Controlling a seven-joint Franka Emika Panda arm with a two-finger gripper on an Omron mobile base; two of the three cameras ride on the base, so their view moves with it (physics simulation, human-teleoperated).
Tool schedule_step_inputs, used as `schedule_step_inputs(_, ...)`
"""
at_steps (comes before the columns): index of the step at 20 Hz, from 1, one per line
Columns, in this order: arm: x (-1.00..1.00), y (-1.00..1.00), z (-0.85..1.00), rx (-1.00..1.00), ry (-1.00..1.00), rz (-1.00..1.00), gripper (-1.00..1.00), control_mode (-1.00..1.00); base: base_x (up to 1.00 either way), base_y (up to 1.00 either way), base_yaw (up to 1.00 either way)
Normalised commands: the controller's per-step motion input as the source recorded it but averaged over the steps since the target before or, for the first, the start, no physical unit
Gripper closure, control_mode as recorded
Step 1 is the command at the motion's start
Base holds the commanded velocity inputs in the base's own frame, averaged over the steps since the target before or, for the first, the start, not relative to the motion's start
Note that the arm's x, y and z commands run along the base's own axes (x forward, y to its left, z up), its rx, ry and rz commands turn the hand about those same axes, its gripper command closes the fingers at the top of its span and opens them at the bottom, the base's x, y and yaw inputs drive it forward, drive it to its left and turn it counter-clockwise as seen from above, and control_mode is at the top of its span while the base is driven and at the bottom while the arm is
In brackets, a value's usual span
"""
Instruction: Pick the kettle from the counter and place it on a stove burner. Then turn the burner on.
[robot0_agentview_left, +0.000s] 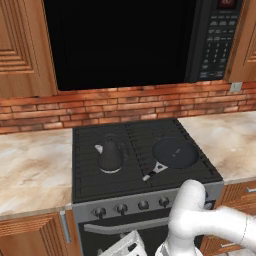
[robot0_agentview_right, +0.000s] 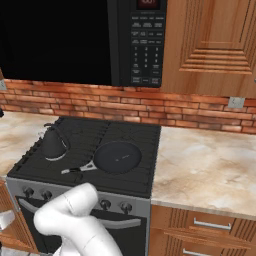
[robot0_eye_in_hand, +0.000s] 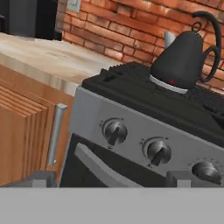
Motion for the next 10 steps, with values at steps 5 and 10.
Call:
schedule_step_inputs(5,-0.12,-0.15,-0.08,0.44,-0.29,0.0,-1.0,-1.0,0.0,0.0,0.0)
schedule_step_inputs(10,-0.05,-0.05,0.0,0.28,-0.08,0.0,-1.0,-1.0,0.0,0.0,0.0)
